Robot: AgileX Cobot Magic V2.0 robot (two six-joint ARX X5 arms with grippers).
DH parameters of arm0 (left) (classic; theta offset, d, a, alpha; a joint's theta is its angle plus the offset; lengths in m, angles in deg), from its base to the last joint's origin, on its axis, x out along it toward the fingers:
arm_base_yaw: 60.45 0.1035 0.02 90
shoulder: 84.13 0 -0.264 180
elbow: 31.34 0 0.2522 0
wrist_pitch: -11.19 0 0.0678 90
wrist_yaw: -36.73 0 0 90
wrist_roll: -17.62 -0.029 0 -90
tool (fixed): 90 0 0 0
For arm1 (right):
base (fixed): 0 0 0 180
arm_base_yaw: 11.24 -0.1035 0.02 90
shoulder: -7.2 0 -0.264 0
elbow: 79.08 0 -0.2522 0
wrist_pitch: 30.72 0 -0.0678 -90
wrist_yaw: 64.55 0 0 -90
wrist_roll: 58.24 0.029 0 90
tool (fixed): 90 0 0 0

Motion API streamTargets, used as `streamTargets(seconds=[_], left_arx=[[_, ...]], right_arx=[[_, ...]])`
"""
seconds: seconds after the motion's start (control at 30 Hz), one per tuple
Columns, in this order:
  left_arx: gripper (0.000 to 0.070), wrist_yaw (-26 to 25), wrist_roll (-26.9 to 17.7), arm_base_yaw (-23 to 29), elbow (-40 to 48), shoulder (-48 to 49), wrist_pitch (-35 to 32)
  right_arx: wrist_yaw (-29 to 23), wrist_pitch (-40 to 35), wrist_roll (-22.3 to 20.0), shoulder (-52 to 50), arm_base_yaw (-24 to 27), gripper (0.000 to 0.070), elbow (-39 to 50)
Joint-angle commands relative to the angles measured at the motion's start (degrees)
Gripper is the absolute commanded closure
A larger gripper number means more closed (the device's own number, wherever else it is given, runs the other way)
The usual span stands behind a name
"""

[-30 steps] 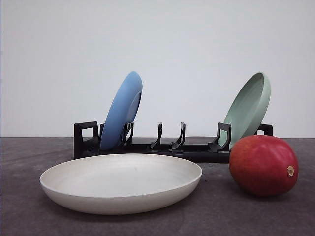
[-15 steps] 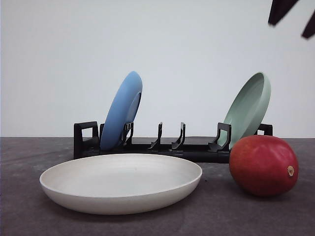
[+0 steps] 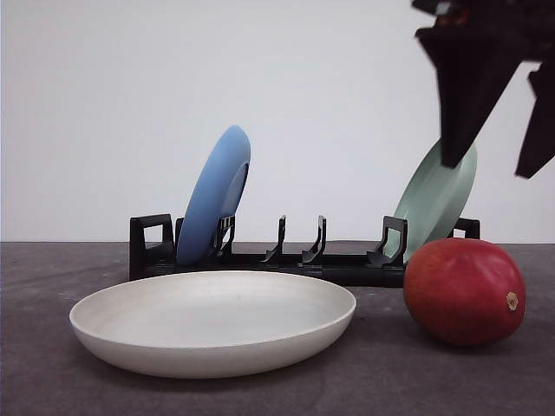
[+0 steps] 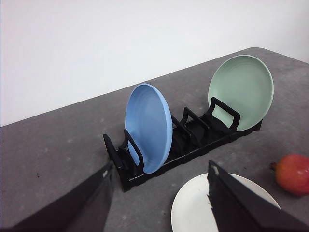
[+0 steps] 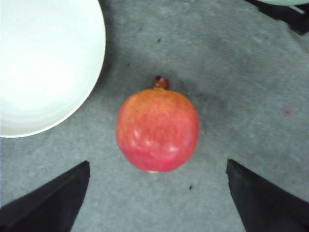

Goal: Place pomegranate in white plate

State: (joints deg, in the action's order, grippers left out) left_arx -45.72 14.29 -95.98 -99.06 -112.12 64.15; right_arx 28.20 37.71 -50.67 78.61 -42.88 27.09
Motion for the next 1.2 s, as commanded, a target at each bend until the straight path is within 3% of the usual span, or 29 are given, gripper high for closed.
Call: streamTargets(seconds=[0.0, 0.4, 0.9, 1.07, 1.17], left_arx=[[0.0345, -0.13, 0.46, -0.39, -0.74, -0.39, -0.66], [0.0345, -0.13, 0.46, -0.39, -0.74, -0.39, -0.68], [0.0345, -0.13, 0.96, -0.39, -0.74, -0.39, -0.68], [0.0345, -0.13, 1.03, -0.39, -0.74, -0.39, -0.81], [0.0345, -0.13, 1.03, -0.39, -0.74, -0.39, -1.08]], right_arx=[[-0.4, -0.81, 0.66, 1.65, -0.77, 0.0124, -0.9], [-4.2, -2.93, 2.51, 9.65, -1.11, 0.0124, -0.9], [-2.29, -3.86, 4.4, 18.2, -1.17, 0.008, -0.88], [-1.96, -4.46, 4.48, 19.95, -1.22, 0.0084, -0.87], [-1.66, -4.98, 4.56, 19.99, -1.24, 0.0128, -0.87]])
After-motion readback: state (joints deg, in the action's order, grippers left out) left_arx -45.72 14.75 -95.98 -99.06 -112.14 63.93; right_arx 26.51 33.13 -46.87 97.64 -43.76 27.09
